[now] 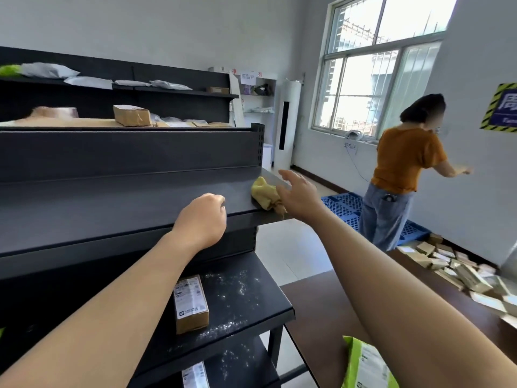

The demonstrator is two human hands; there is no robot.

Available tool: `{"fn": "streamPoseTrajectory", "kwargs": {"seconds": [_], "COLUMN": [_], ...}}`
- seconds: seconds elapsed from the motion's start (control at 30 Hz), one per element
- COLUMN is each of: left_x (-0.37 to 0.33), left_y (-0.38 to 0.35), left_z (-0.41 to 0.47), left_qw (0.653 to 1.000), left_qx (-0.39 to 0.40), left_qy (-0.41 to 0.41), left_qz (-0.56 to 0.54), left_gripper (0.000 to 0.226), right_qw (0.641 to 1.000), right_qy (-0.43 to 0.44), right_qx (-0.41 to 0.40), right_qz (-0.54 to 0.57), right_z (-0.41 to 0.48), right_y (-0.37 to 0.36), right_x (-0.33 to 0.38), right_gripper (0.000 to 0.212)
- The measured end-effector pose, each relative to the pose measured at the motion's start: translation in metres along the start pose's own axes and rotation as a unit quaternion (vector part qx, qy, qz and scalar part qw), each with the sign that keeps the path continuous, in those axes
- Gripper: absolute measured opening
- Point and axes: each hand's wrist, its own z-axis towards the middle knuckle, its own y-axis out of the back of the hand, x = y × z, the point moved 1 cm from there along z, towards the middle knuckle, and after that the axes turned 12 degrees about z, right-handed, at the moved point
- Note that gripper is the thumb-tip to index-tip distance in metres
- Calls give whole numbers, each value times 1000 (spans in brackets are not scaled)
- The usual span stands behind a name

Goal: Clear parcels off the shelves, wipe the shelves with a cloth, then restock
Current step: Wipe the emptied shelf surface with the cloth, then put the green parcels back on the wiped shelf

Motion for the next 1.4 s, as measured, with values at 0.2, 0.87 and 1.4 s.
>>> {"fn": "streamPoseTrajectory", "kwargs": {"seconds": [0.2,0.87,1.4], "left_x": [-50,-239,-267], "left_y": [0,-155,-348], "left_z": [-11,-80,-124], "left_qw": [991,946,915], "left_qx": [-43,186,391], "left_qy": [-85,-202,4], "left_qz": [-91,-175,-102], "left_gripper": [33,32,27], "right_qw": [997,934,882], "right_qy": [-65,-345,-465], "right_qx": [-23,-92,-18], "right_qz": [21,9,74], "right_z": [-60,-256,-295], "right_y": [46,146,84], "right_x": [-44,-229,-369], "right_gripper": [43,39,44]}}
